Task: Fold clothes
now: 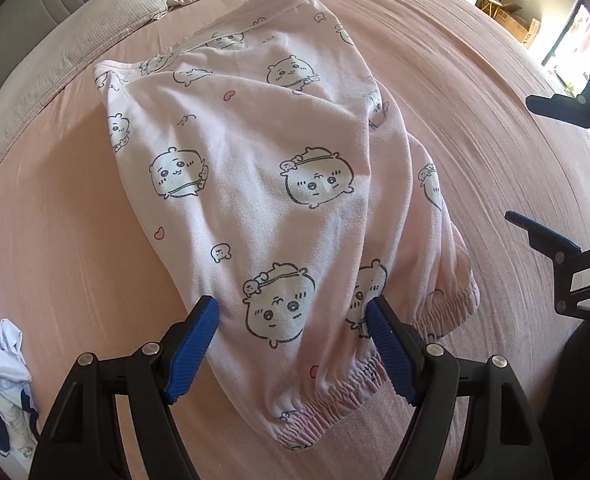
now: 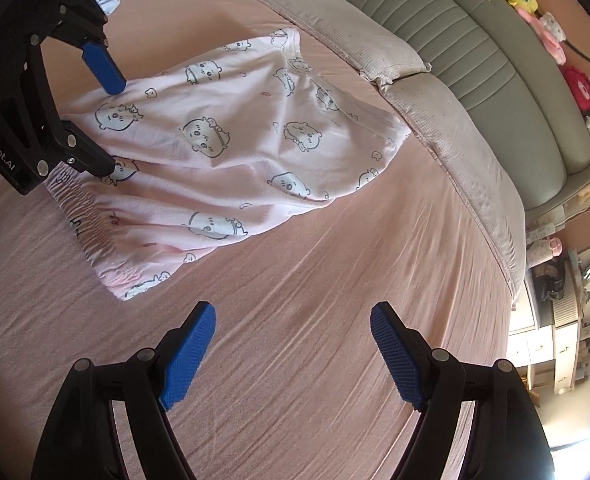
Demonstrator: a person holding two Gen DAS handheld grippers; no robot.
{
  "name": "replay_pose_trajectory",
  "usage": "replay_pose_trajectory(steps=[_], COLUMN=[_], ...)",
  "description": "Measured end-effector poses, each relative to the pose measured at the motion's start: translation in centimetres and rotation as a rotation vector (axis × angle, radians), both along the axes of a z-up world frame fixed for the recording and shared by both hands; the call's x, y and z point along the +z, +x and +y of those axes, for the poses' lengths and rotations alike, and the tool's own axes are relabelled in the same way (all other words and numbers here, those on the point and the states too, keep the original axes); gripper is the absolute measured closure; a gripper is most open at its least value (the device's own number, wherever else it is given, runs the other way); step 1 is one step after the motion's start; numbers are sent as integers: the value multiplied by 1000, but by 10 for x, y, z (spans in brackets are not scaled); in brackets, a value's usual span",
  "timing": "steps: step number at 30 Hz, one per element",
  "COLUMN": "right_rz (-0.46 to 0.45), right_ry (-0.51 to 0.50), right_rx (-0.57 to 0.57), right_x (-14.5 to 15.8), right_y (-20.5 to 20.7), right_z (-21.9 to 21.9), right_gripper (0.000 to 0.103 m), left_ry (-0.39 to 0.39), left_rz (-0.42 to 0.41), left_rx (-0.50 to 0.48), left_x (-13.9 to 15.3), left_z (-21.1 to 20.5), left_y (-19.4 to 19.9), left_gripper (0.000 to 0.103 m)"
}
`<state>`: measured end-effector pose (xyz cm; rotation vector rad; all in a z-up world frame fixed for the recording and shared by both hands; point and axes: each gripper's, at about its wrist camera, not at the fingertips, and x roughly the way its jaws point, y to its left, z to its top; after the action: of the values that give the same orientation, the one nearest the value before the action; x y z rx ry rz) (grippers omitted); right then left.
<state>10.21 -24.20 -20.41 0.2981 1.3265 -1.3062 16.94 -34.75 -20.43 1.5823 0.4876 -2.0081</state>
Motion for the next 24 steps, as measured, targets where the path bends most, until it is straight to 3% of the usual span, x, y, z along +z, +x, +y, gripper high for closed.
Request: replay_pose_trajectory(steps=[6, 24], right_rz=[9, 45], right_ry=[20, 10], right_rx=[30, 161], right_x=[-11, -21], right_y=[12, 50], right_z=[3, 7], right_gripper=[23, 23], left_ry=[-59, -148], left_rz=[-39, -76], left_rx=[-84, -186], left_x=[-3, -3], left_z=[7, 7], left_y=[3, 48], left_gripper=[28, 28])
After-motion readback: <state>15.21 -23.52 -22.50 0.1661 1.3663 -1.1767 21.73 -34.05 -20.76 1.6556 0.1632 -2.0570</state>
